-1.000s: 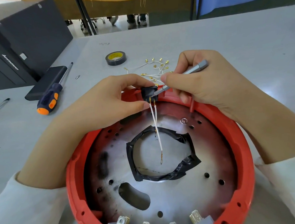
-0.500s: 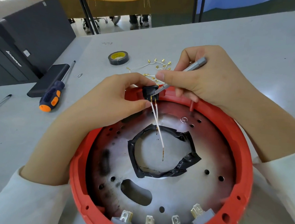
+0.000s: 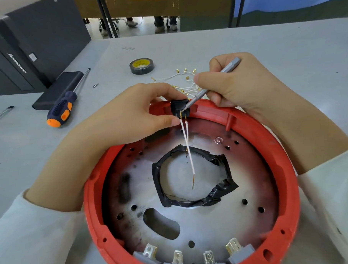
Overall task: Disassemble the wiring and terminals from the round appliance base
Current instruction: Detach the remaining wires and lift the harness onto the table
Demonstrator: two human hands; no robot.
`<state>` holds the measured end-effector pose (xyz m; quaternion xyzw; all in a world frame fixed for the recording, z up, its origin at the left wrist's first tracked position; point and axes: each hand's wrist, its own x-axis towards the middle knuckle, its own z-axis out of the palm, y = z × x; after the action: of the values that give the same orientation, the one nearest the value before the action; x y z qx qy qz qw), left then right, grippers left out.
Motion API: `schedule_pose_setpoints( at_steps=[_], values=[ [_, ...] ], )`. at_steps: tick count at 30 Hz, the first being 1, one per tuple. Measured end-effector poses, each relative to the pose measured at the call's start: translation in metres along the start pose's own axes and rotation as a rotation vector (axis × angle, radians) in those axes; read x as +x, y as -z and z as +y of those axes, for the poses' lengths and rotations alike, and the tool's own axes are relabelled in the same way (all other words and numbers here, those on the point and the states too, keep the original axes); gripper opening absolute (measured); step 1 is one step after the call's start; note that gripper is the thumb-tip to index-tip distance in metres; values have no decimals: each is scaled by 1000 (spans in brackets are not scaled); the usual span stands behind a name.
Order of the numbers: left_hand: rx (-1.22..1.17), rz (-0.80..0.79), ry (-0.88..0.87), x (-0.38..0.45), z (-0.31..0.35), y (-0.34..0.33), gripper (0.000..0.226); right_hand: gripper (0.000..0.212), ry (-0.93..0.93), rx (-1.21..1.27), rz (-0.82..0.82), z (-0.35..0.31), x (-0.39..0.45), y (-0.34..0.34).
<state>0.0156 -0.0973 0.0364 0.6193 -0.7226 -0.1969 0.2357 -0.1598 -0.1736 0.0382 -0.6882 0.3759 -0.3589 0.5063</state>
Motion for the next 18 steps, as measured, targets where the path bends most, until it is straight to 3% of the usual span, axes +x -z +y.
schedule_pose_setpoints(
  at_steps=[13,18],
  values=[
    [10,-15,1,3,1,1,30,37,-132,19,17,-1,9,-3],
    [2,-17,-1,3,0,0,32,38,-85,-25,43,-5,5,-6]
  ],
)
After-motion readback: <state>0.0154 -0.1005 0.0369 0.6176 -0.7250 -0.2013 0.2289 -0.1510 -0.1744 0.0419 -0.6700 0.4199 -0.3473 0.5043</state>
